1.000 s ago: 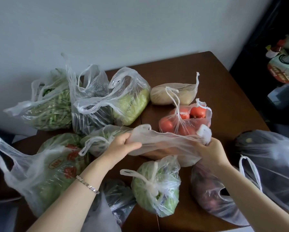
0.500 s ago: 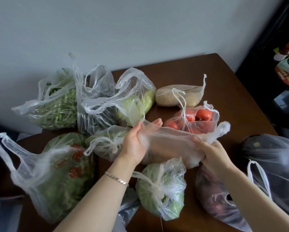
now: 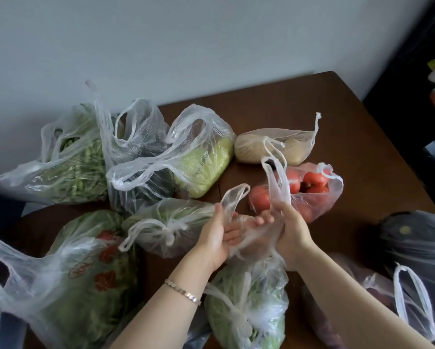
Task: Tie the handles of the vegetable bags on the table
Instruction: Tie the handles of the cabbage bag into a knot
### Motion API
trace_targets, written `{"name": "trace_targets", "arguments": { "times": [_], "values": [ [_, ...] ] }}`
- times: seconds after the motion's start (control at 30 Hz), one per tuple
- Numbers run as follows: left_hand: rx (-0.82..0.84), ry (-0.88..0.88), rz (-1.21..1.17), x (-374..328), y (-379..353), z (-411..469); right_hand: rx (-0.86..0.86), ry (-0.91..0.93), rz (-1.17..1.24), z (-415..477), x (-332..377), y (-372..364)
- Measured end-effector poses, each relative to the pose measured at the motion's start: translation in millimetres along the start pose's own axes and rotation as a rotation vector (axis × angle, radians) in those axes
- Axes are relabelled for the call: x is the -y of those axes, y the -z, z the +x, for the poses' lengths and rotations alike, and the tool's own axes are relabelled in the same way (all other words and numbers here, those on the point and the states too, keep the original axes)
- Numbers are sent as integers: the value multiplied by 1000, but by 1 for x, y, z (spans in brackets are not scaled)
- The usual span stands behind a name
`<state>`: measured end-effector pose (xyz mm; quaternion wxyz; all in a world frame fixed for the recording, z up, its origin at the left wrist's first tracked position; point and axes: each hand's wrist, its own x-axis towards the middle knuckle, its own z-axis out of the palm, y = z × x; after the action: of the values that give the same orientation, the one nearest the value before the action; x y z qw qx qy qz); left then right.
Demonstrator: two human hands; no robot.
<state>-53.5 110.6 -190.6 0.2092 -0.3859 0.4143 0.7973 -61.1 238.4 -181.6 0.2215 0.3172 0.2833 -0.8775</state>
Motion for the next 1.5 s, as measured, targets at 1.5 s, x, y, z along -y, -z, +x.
{"name": "trace_targets", "arguments": {
  "times": [1.5],
  "values": [
    [67, -1014, 1071, -3, 1, -31, -1, 370, -1056, -14, -9, -4]
  ]
}}
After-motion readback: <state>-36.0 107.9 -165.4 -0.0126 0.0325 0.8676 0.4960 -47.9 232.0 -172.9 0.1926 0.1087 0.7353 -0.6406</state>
